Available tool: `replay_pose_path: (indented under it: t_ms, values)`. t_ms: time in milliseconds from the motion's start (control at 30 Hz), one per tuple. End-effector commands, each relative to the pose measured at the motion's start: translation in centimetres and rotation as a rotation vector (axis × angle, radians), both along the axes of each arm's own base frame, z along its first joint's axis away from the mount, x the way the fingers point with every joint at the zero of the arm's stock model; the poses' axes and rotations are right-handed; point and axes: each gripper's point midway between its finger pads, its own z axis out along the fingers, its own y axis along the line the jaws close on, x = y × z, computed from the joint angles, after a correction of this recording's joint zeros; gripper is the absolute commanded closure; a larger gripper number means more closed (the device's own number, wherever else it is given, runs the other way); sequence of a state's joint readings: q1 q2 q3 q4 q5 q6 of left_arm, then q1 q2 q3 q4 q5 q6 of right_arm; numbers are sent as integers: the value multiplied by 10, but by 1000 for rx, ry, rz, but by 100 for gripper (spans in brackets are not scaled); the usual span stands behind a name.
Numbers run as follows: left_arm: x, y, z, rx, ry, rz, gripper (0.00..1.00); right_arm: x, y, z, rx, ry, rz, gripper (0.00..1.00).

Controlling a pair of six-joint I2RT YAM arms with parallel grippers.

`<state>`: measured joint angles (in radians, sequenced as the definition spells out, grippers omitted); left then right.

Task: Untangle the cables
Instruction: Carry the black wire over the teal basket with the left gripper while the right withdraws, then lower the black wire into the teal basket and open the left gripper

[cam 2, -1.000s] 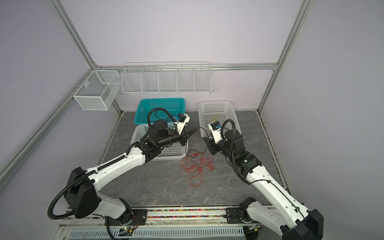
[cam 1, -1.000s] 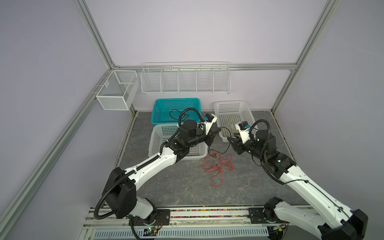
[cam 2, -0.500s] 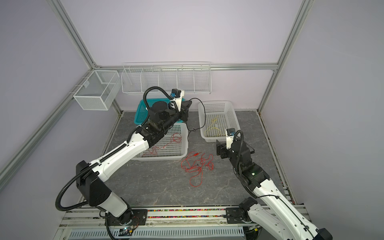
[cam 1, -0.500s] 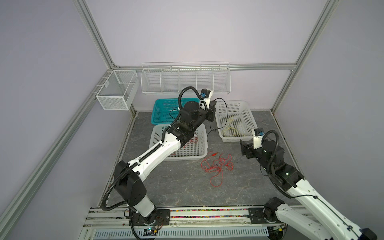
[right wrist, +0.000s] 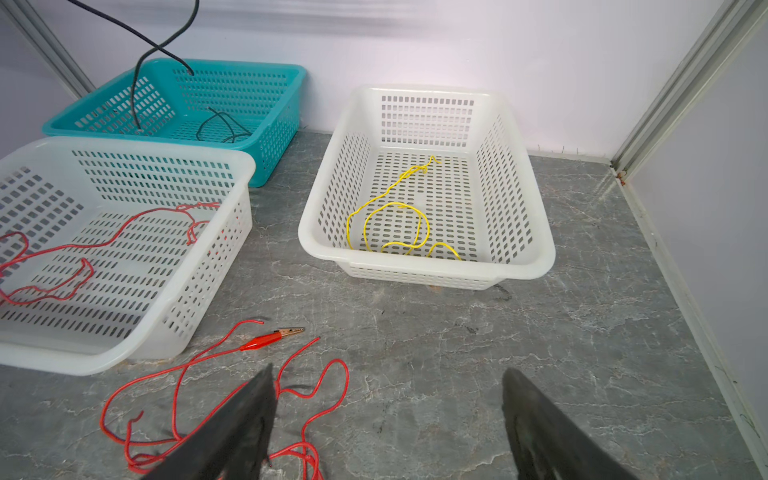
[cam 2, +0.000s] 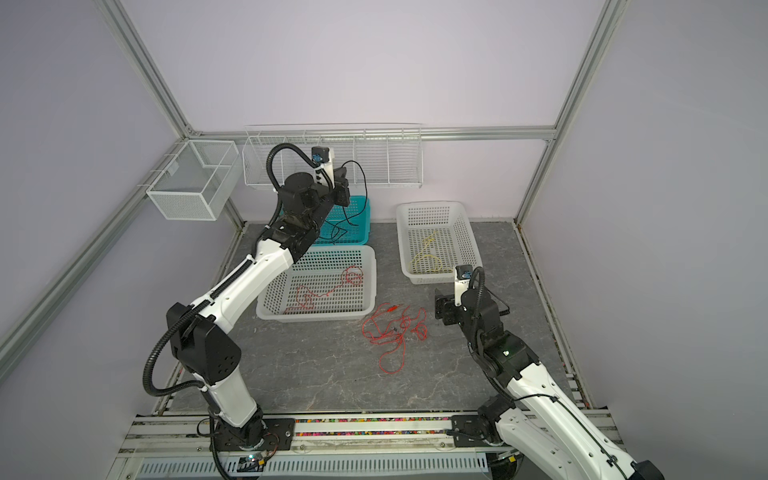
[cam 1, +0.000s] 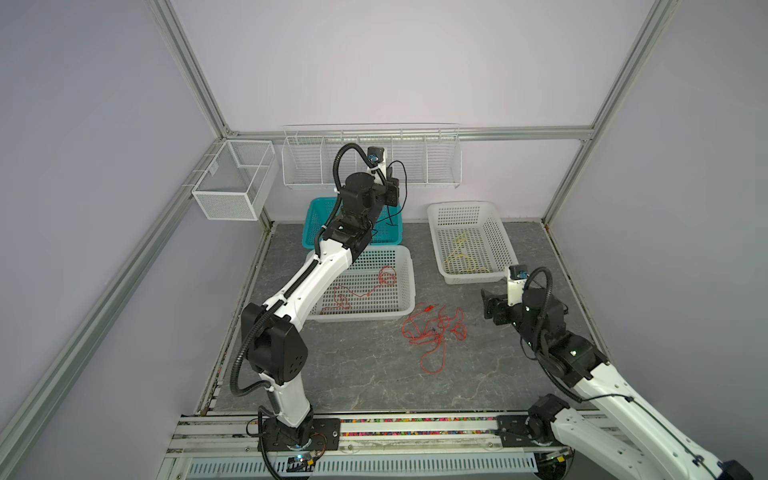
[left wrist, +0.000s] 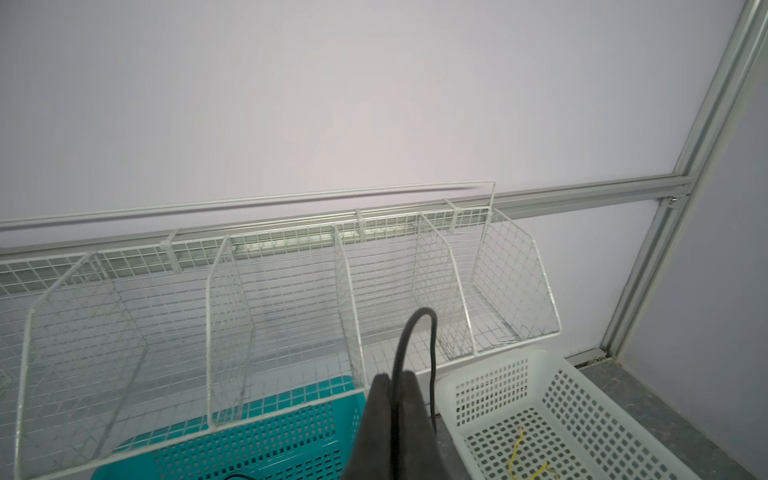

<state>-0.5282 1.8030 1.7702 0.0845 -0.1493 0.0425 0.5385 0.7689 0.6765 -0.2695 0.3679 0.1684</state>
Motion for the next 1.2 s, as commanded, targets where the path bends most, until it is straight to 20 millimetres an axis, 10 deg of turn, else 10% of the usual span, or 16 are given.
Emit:
replay_pose_path:
  t_ms: [0,333,1167]
  values:
    - [27,18,-27,43,37,73,100,-2,4,-13,27,41,15,14]
    - [74,63,-158,-38,362,238,100,-4,13,-23,38,89,48,13]
    - [99,178,-285,-171,804,599,92,5,33,-28,38,124,112,13]
